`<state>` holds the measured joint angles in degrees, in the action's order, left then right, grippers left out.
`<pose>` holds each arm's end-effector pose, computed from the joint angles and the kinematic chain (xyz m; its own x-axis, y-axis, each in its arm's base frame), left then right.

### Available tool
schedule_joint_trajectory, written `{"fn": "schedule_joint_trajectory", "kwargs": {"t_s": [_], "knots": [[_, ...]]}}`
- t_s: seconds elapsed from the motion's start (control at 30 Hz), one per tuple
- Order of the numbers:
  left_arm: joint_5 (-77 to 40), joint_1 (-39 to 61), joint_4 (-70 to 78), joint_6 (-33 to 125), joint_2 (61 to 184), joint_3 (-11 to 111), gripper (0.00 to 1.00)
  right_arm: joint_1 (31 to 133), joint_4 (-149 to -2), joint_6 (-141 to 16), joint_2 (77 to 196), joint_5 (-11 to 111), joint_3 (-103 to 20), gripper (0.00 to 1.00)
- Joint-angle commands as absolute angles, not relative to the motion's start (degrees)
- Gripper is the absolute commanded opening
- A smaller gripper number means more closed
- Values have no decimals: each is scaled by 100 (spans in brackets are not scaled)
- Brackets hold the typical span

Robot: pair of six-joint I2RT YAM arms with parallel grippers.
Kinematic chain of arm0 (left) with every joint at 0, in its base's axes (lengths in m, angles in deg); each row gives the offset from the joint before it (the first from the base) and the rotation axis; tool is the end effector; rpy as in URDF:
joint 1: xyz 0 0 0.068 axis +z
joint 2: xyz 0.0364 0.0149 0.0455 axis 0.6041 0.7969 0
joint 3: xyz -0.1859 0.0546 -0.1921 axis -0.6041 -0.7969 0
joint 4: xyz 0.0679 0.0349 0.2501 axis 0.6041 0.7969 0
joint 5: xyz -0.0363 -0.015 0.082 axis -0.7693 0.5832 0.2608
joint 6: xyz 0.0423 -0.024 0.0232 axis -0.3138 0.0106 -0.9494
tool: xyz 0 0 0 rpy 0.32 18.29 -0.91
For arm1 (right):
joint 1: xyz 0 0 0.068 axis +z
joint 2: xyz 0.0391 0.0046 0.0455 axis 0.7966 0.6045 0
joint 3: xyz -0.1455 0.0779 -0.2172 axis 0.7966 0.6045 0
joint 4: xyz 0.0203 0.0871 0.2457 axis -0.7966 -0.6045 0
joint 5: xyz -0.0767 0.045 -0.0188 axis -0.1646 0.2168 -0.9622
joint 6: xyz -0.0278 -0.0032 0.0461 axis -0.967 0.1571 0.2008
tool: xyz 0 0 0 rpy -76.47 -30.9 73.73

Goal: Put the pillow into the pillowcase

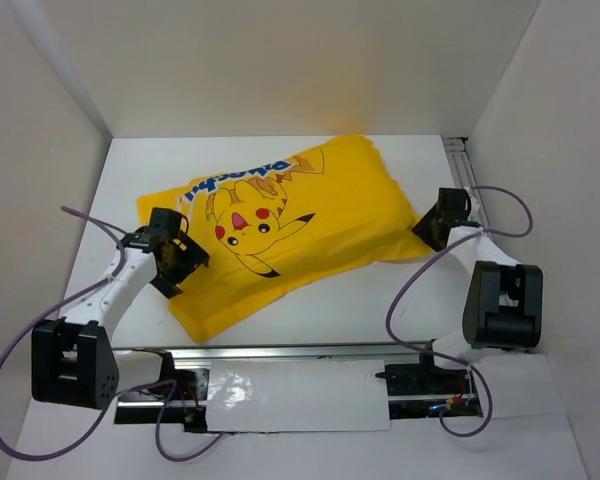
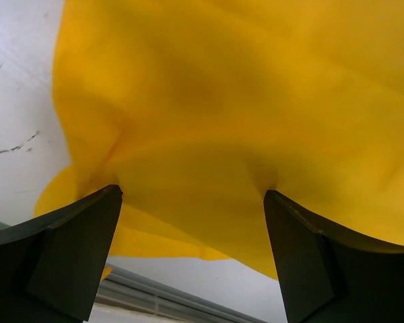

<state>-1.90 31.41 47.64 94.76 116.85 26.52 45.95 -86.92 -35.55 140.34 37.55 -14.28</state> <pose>0.2292 -0.0178 0.2301 -0.4722 -0.8127 -0.3413 -0.7518 0.5735 -0.3255 0.2987 -0.0390 0.1956 -0.5245 0.6191 -0.5844 0.5596 0.7680 0.3114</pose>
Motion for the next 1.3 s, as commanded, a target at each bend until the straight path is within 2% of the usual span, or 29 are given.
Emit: {"fn": "schedule_joint_trajectory", "kwargs": {"t_s": [0.0, 0.23, 0.43, 0.57, 0.67, 0.73, 0.8, 0.93, 1.0, 1.1, 1.27], "knots": [[-559, 3443, 4642, 9379, 11769, 2201, 100, 4533, -8578, -3247, 14256, 3413, -1448, 48], [-797, 4383, 4703, 9133, 12085, 1672, 100, 4533, -8394, -3123, 14529, 3413, -1325, 37], [-683, 4885, 4704, 9081, 12086, 1909, 100, 4481, -8455, -3070, 14529, 3167, -1457, 37], [-517, 5026, 4599, 9010, 12086, 2611, 100, 4481, -8569, -3149, 14275, 2912, -1659, 38], [-367, 5026, 4800, 8949, 12147, 3507, 100, 4481, -8754, -3403, 13941, 2762, -2054, 47], [-209, 5026, 4871, 8826, 12147, 4122, 100, 4481, -8816, -3754, 13686, 2762, -2369, 68], [-77, 5026, 4941, 8651, 12086, 4509, 100, 4481, -8816, -3922, 13397, 2823, -2485, 100], [126, 5079, 4941, 8141, 12086, 5720, 100, 4481, -8736, -4291, 12921, 2972, -2644, 100], [-321, 5079, 4941, 7833, 12147, 6048, 100, 4481, -8676, -4354, 12728, 3061, -2714, 100], [-919, 4895, 4670, 7526, 12025, 6216, 100, 4481, -8534, -4669, 12403, 3472, -2714, 100], [-1018, 4131, 4352, 7112, 11769, 6216, 100, 4551, -8534, -5039, 12112, 4264, -2986, 100]]}}
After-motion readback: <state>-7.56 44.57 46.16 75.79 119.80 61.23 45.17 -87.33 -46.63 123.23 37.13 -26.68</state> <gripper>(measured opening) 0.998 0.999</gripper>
